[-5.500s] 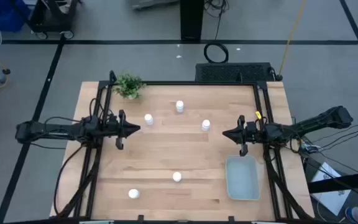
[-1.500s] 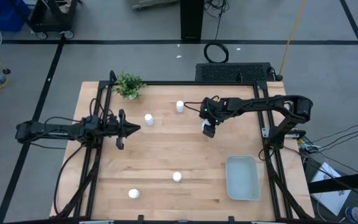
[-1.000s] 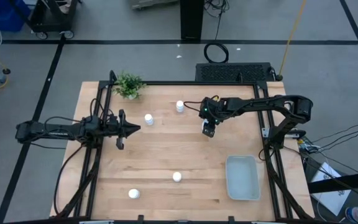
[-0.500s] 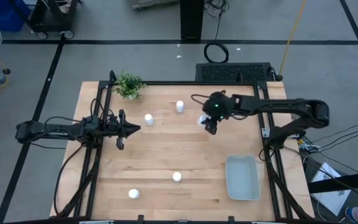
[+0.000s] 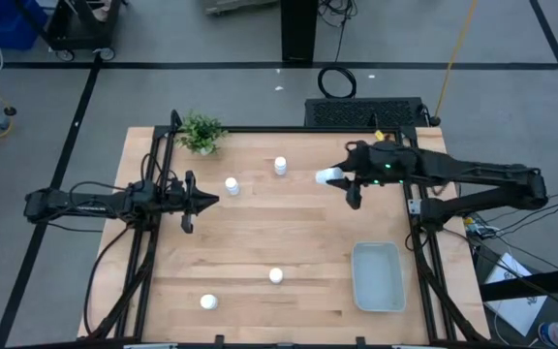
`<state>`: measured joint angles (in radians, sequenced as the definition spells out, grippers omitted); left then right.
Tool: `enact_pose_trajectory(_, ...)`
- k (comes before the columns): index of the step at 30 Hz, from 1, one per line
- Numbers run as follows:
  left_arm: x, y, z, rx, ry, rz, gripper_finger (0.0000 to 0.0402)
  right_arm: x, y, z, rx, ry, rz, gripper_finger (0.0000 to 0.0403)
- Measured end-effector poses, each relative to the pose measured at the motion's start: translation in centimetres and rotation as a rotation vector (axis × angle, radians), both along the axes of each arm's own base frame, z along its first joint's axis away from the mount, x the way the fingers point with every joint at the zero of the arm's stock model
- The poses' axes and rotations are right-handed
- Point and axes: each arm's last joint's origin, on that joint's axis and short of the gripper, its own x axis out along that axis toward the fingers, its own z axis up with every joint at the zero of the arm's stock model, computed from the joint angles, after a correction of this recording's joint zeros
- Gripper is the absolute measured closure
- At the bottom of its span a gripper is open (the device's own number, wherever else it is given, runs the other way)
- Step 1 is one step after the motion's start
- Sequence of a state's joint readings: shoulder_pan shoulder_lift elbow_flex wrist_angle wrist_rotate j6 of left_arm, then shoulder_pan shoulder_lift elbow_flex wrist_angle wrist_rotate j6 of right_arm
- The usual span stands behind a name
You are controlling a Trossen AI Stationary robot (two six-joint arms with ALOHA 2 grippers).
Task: Pick and place pill bottles into a basket
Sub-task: Put the white pill bottle into the gray bin
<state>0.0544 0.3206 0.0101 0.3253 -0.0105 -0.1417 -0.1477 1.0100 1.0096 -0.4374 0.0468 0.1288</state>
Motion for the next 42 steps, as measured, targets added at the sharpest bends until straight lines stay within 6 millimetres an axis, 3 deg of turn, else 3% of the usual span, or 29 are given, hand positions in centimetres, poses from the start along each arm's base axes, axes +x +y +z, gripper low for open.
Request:
enact_pose_trajectory(9, 0.0, 0.0, 0.0, -0.001, 0.0, 0.0, 0.0371, -2.6, 2.7, 2.3, -0.05, -0.127, 0.086, 0.0238)
enact_pose_trajectory(19, 0.0, 0.0, 0.0, -0.015, 0.0, 0.0, 0.0371, -4.2, 5.6, 3.3, -0.055, -0.206, 0.209, 0.0238)
enact_pose_trajectory(28, 0.0, 0.0, 0.0, -0.025, 0.001, -0.001, 0.0371, -4.9, 8.1, 0.9, -0.048, -0.255, 0.289, 0.0238)
enact_pose_trajectory(42, 0.0, 0.0, -0.1, -0.037, 0.007, -0.001, 0.0371, -5.8, 12.8, -0.9, 0.04, -0.161, 0.302, 0.0238)
